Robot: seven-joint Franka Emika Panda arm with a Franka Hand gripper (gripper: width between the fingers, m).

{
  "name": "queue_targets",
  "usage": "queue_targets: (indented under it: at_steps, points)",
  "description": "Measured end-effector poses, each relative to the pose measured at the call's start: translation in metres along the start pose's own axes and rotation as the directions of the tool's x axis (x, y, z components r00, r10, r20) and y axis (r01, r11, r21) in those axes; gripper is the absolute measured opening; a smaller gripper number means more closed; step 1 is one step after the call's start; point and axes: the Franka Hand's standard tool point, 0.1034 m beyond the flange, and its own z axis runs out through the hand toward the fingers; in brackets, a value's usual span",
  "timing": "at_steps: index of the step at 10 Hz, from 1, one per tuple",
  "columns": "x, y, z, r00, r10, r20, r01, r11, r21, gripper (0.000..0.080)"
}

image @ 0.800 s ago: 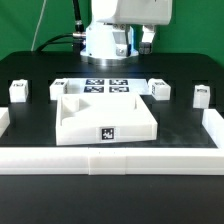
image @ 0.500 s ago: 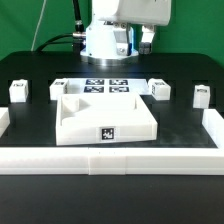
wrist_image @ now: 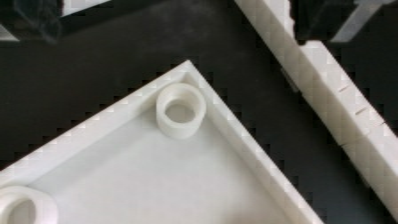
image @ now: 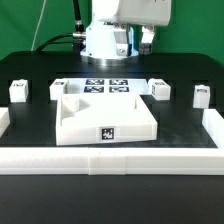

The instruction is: Assemble one leg

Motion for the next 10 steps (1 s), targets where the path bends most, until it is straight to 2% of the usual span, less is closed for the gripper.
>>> queue_targets:
  at_steps: [1, 4, 5, 9, 10]
  points:
    - [-0.005, -0.004, 0.004, 0.987, -0.159, -0.004, 0.159, 0.987, -0.004, 0.065]
    - [-0.013, -0.024, 0.019, 0.931, -0.364, 0.017, 0.363, 0.931, 0.033, 0.065]
    - [-0.017, -0.031, 0.026, 0.911, -0.411, 0.034, 0.408, 0.911, 0.066, 0.065]
    - [-0.02, -0.032, 0.028, 0.904, -0.426, 0.036, 0.423, 0.903, 0.074, 0.065]
    - [-0.028, -0.033, 0.031, 0.873, -0.488, 0.03, 0.484, 0.871, 0.081, 0.065]
